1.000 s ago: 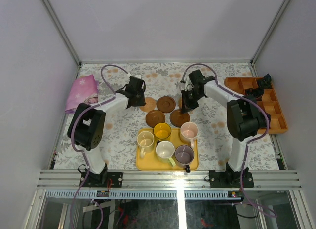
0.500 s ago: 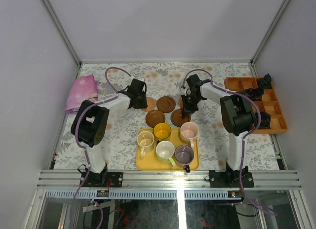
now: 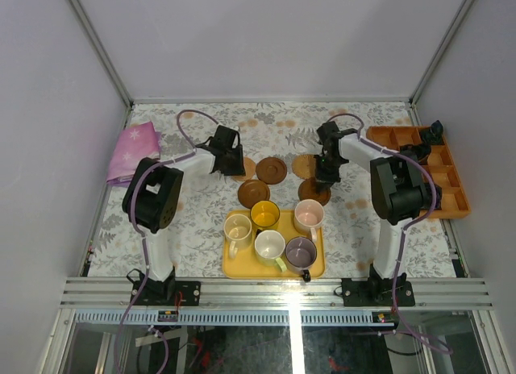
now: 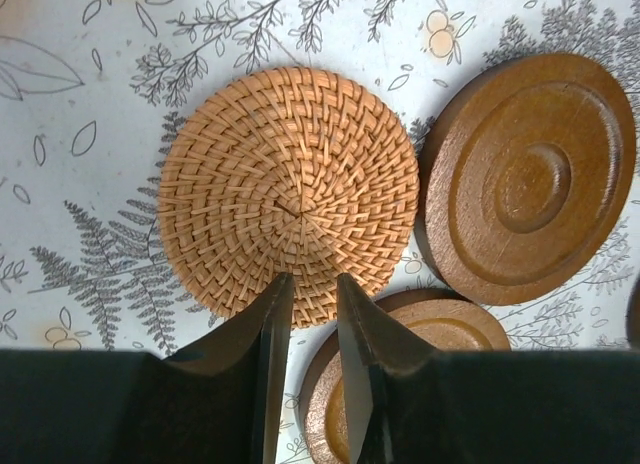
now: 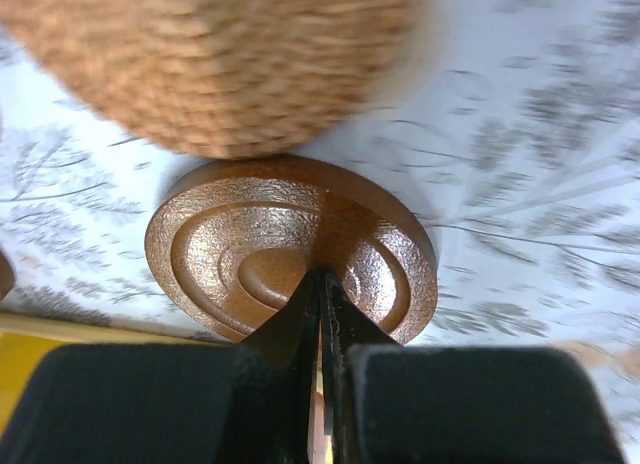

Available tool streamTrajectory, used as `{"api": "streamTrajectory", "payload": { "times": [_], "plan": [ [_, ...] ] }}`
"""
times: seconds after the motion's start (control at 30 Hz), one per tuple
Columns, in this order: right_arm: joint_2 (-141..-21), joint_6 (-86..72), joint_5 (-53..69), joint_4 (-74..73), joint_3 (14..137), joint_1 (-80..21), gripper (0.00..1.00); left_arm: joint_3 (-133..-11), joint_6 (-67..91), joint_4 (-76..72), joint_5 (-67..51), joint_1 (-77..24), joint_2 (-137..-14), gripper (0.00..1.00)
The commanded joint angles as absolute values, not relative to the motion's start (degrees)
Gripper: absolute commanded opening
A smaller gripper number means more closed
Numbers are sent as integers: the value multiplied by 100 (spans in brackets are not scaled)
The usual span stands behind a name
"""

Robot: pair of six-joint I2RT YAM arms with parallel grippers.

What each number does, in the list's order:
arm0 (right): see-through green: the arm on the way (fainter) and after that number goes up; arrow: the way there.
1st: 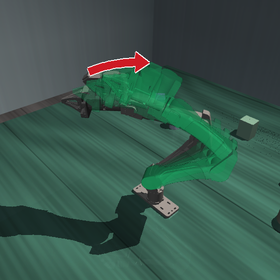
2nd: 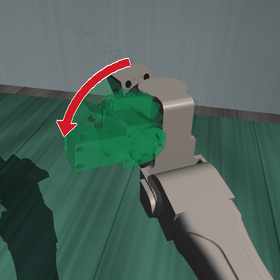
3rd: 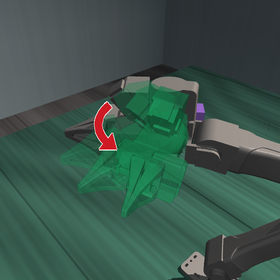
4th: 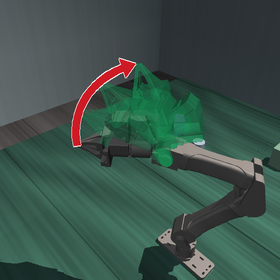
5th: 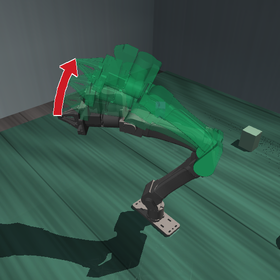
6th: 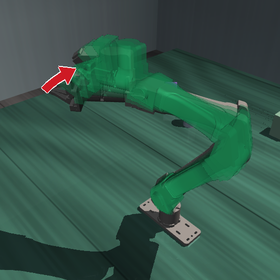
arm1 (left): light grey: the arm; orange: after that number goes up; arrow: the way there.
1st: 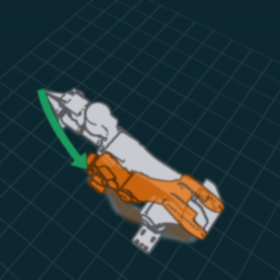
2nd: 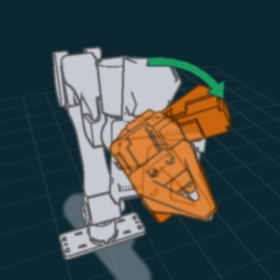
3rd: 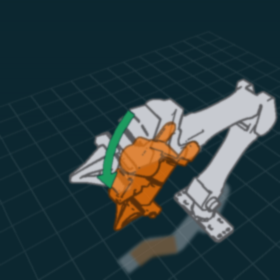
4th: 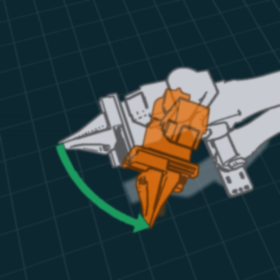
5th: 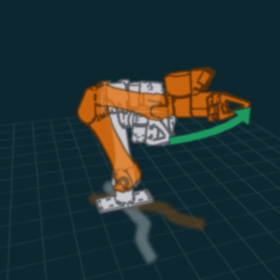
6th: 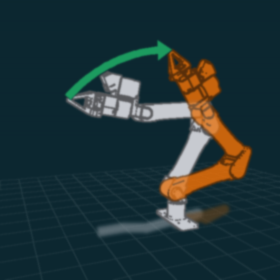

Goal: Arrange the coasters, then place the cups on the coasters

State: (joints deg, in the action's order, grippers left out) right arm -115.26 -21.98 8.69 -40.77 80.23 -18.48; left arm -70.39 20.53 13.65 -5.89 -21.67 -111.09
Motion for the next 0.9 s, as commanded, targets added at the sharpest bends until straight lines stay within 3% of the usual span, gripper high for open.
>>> {"api": "streamTrajectory", "payload": {
  "times": [0.0,0.3,0.87],
  "plan": [
    [-11517,-2274,-424,-4460,7825,-1365,0,-7160,2225,1341,-834,-1925,-11355,24],
    [-11972,-2176,-780,-4394,8579,-599,0,-7313,2607,1340,-632,-1334,-11458,25],
    [-14002,-1799,-294,-4059,11966,-312,0,-8857,2883,1817,-441,-708,-12317,26]
  ]
}}
